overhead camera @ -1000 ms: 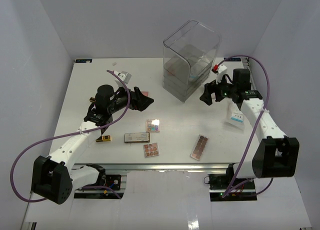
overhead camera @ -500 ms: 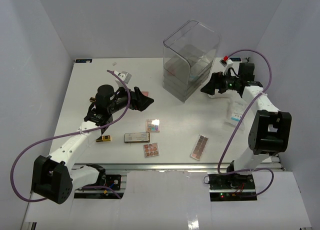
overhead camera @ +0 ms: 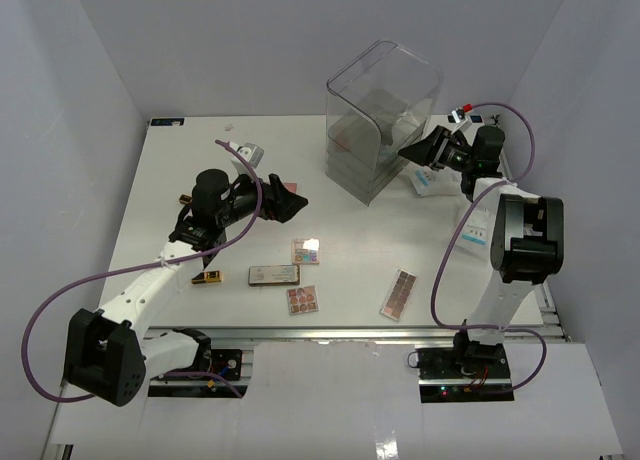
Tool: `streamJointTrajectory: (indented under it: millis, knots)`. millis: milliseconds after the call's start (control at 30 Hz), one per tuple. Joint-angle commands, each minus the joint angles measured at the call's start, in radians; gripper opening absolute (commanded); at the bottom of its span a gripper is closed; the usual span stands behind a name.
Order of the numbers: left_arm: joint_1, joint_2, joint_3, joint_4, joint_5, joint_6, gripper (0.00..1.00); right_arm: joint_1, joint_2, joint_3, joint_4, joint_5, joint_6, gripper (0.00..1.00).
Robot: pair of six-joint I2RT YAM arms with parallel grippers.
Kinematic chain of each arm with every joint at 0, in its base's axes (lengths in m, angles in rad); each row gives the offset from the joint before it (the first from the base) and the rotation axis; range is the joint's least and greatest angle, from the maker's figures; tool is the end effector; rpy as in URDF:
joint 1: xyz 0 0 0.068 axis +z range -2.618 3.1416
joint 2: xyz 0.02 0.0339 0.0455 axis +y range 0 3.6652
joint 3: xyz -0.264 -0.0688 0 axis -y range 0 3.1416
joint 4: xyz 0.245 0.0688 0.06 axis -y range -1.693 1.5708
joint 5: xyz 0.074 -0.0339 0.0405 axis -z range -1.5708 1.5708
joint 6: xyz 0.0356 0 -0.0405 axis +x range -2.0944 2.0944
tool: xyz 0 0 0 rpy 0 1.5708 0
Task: Organize the makeup
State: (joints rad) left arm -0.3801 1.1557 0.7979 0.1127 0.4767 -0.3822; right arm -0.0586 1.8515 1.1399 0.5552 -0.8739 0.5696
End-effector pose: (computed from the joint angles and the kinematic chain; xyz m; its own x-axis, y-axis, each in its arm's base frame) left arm 0.2414 -0.1140 0.2998 -0.4862 -0.1626 -0.8586 0.6054 0.6459 -0.4651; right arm 0.4144 0.0030 0.2375 -0.5185 0.3772 -0.7674 -0.5213 0.5720 0.6333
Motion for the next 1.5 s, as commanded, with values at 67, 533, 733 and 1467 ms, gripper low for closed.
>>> streamJointTrajectory:
  millis: [67, 533, 733, 1467]
  knots:
    - [-0.003, -0.001, 0.015, 0.0, 0.003, 0.011, 0.98, -0.017, 0.082, 0.102, 0.162, 0.001, 0.178, 0.67]
    - [-0.003, 0.009, 0.014, 0.005, 0.01, 0.013, 0.98, -0.017, 0.221, 0.14, 0.36, -0.027, 0.372, 0.45]
    - [-0.003, 0.007, 0.011, 0.016, 0.024, 0.017, 0.98, -0.015, 0.25, 0.152, 0.456, -0.033, 0.457, 0.3]
    - [-0.009, -0.016, -0.041, 0.319, 0.203, -0.163, 0.95, -0.056, 0.041, 0.01, 0.548, -0.033, 0.545, 0.08]
